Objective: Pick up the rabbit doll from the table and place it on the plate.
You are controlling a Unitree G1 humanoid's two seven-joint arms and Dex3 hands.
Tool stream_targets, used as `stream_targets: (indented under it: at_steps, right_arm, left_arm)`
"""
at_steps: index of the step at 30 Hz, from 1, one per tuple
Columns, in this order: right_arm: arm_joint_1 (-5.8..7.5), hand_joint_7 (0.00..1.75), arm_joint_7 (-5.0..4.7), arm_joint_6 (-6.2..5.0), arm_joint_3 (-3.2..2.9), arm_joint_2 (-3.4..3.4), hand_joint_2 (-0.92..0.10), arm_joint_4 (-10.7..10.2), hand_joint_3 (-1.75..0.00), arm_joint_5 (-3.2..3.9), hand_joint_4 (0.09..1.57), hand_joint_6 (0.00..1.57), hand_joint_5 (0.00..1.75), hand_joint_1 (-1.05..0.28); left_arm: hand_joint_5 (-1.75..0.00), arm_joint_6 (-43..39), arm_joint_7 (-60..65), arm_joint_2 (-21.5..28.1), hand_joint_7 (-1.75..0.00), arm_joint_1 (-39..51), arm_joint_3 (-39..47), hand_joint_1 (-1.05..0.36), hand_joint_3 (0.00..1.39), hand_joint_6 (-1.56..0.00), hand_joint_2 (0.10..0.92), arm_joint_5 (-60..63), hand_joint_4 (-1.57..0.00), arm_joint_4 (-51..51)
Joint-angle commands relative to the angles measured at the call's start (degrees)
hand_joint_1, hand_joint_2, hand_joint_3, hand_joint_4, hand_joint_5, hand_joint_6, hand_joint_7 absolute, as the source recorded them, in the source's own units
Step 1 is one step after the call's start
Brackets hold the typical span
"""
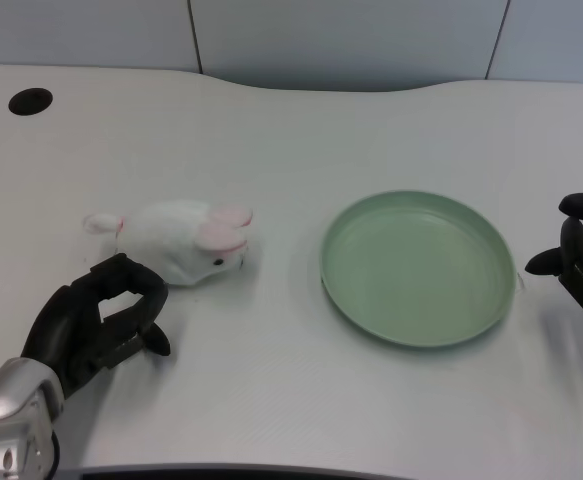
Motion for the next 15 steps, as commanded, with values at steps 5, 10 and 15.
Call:
stream_targets:
  at_steps: [5, 10, 15]
  right_arm:
    - [-1.74, 1.75, 0.31, -4.9, -0.61, -1.3, -0.92, 4.03, -0.7, -0.82, 0.36, 0.03, 1.75, -0.24]
    - [-1.38, 1.74, -0.58, -3.71, -0.02, -1.39, -0.92, 3.21, -0.69, -1.89, 0.36, 0.05, 1.75, -0.24]
    - [-0.21, 1.74, 1.79, -4.43, -0.54, -0.68, -0.92, 2.82, -0.7, -0.35, 0.38, 0.04, 1.75, -0.24]
  left_arm:
    - [-1.75, 0.26, 0.29, 0.8, -1.75, -2.36, 1.45, -0.47, 0.47, -0.35, 0.921, -0.16, -0.6, 2.73]
    - [-1.75, -2.08, -0.73, 1.25, -1.75, -2.13, 1.24, -0.45, 0.51, -0.34, 0.921, 0.59, -0.57, 3.03]
    - [-1.75, -4.26, -2.43, 0.81, -1.73, -0.13, 1.4, -0.46, 0.48, -0.35, 0.921, -0.14, -0.58, 0.62]
